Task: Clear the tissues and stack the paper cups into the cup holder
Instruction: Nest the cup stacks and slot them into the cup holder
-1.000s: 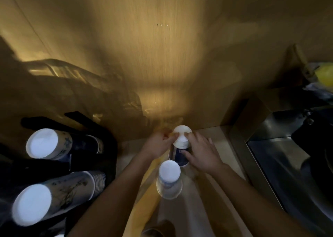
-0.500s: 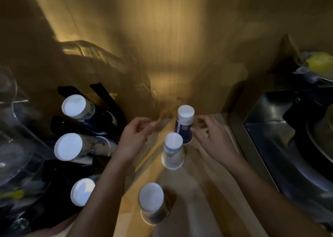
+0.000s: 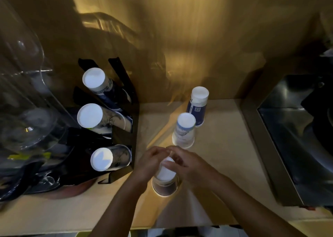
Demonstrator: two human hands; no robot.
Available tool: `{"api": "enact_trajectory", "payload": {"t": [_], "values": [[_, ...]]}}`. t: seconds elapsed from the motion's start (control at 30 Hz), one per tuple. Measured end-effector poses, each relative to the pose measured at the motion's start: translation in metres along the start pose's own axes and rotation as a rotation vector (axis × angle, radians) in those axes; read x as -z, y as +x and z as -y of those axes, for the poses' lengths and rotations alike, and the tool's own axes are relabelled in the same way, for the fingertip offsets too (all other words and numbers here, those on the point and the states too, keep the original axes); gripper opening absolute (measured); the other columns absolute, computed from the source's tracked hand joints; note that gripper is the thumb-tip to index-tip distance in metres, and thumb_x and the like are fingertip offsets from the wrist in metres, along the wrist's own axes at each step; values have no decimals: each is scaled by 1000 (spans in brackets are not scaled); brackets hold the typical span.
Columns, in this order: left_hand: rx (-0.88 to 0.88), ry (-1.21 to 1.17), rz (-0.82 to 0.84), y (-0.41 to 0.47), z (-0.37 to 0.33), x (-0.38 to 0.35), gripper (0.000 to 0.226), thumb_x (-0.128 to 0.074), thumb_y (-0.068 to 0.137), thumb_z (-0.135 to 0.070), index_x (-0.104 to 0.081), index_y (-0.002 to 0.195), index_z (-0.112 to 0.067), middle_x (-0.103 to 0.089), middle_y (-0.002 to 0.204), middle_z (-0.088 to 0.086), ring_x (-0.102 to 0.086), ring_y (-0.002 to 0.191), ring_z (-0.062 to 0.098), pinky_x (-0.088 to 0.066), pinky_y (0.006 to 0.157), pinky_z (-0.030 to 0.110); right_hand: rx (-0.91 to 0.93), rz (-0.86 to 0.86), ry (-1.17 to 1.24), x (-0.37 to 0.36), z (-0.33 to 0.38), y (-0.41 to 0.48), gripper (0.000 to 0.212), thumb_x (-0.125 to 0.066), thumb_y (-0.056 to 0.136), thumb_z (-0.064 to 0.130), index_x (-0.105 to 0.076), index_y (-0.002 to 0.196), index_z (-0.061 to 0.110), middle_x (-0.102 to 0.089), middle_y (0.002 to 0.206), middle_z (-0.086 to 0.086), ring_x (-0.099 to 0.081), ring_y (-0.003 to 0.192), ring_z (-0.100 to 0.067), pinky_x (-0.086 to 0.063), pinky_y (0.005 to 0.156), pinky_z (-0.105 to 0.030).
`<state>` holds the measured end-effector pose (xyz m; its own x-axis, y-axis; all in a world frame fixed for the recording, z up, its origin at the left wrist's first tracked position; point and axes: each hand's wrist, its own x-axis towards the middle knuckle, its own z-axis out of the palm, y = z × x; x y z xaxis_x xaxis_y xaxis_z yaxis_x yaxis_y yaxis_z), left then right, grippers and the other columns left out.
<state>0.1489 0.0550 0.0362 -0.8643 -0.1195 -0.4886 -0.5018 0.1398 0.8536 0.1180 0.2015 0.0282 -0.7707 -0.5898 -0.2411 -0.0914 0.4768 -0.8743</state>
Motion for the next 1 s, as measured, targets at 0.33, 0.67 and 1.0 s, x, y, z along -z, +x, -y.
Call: {"api": "enact_trajectory", "payload": {"t": [0.33, 0.67, 1.0], "values": [[685, -569, 113, -2, 27, 0, 45, -62, 73, -43, -55, 103, -10, -49, 113, 17, -44, 117, 41, -23, 106, 59, -366, 134, 309, -10, -3, -3, 26, -54, 83, 53, -53, 101, 34, -59, 94, 2, -67, 73, -23, -57, 54, -35], [354, -1054, 363, -7, 28, 3, 49, -66, 72, -5, -52, 118, 2, -66, 94, 24, -68, 80, 37, -57, 69, 46, -187, 6, 445, 12, 3, -10, 46, -59, 67, 62, -63, 87, 21, -68, 81, 7, -65, 79, -10, -50, 72, -36], [-102, -705, 311, 0, 4, 5, 73, -76, 50, 2, -55, 119, -11, -67, 114, 22, -63, 107, 38, -54, 89, 47, -52, -61, 421, 23, 3, -4, 71, -84, 56, 23, -47, 115, 36, -61, 111, 2, -63, 96, -12, -53, 74, -25]]}}
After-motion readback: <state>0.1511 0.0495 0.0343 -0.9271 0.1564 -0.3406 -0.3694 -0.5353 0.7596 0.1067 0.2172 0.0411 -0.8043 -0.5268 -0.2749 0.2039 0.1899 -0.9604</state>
